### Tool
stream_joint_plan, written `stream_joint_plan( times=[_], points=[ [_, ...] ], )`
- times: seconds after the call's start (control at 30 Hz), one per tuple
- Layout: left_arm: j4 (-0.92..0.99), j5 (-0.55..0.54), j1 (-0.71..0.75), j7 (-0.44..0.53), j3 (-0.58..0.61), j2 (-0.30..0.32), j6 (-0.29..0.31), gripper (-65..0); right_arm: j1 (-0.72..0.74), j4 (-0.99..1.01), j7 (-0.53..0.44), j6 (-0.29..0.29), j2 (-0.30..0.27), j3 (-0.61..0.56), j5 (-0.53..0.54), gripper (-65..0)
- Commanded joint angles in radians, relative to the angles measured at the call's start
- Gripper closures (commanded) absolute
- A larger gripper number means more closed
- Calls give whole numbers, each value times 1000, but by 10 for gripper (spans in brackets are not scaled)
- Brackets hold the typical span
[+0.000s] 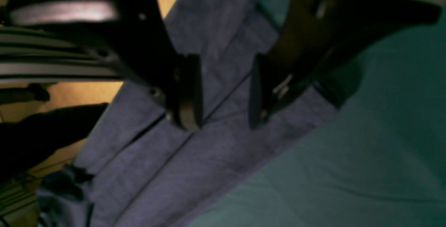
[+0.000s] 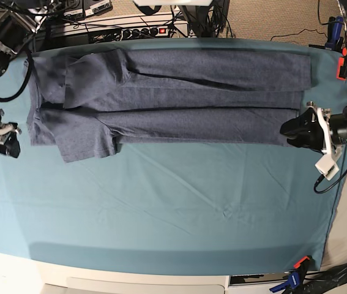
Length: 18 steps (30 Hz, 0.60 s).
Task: Fold the T-shirt properly
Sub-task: 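Raise the left gripper away and move the right gripper to the strip's end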
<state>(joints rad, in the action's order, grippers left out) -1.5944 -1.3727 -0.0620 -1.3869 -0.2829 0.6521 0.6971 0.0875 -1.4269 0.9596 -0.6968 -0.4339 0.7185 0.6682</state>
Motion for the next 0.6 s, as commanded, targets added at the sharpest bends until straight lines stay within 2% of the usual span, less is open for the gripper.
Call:
stream_joint_plan(
  times=[0.0,0.17,0.33,0.57],
  points=[
    [-13,-16,-16,19,-9,24,1,-217,31,-9,-32,-1,-25,-6,6,-243],
    [-13,16,-16,27,-24,23,1,-217,119,151,-40,-1,-26,-74,-3,-243],
    [-13,15,-16,35,-103,24,1,-217,249,386,-45,-1,-26,-114,32,-243],
    [-13,11,-15,35,-200,24,1,-217,380,589,40,-1,-24,-153,102,-258]
  ],
)
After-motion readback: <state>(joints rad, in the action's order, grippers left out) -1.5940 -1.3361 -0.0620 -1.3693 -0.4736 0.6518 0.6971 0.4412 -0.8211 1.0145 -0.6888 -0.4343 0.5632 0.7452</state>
